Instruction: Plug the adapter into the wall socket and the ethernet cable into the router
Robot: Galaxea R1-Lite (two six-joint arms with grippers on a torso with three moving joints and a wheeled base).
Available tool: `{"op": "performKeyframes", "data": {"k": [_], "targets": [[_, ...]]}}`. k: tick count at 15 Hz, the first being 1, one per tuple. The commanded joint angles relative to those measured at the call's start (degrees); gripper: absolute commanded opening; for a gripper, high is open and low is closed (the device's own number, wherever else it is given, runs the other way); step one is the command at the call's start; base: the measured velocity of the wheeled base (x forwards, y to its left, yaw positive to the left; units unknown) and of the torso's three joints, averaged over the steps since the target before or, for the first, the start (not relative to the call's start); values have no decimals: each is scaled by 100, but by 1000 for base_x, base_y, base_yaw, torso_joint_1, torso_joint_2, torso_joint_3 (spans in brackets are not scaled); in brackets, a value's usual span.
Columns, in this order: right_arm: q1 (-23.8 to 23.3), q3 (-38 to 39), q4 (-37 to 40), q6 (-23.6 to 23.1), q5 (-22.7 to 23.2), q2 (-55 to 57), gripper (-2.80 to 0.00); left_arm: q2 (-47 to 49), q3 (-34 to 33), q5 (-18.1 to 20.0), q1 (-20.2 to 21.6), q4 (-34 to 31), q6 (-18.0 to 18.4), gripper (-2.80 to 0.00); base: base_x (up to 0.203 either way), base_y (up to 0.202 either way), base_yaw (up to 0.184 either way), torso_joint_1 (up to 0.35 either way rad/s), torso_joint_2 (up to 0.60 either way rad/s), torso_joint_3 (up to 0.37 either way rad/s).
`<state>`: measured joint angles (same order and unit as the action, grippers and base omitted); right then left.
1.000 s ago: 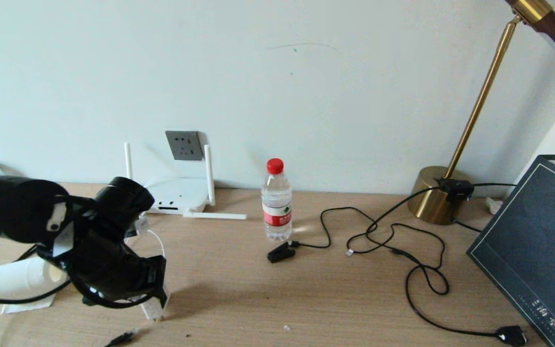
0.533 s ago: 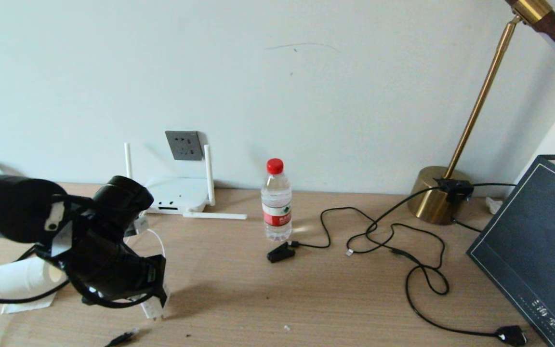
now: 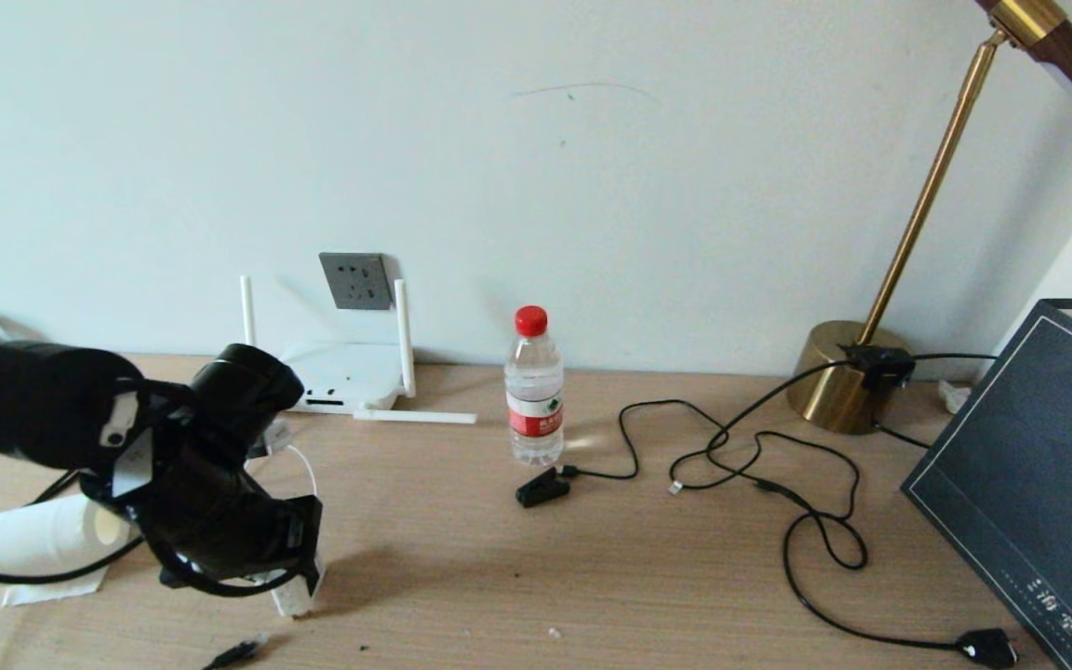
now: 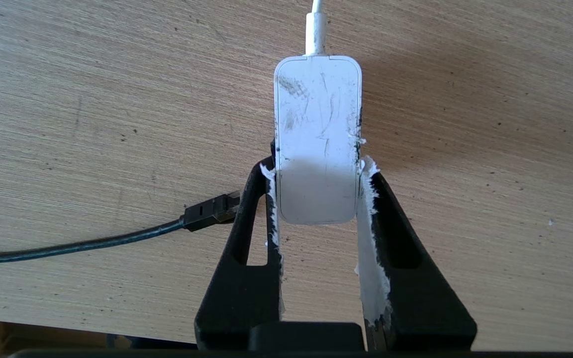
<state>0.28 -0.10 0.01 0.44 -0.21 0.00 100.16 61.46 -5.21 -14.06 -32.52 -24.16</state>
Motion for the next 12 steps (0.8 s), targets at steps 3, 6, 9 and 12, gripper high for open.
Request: {"op": "performKeyframes", "data": {"k": [3, 6, 9, 12], "targets": [[0, -1, -1, 0, 3, 9, -280, 13, -3, -16, -9, -17, -27, 0, 0, 0, 0, 0, 0, 0], [6, 1, -1, 0, 3, 9, -280, -6, -3, -16, -9, -17, -35, 0, 0, 0, 0, 0, 0, 0], [5, 0, 1, -3, 3, 9, -280, -117, -3, -16, -9, -26, -26, 0, 0, 0, 0, 0, 0, 0], [7, 1, 0, -4, 3, 9, -280, -283, -3, -18, -9, -26, 112, 0, 0, 0, 0, 0, 0, 0]]}}
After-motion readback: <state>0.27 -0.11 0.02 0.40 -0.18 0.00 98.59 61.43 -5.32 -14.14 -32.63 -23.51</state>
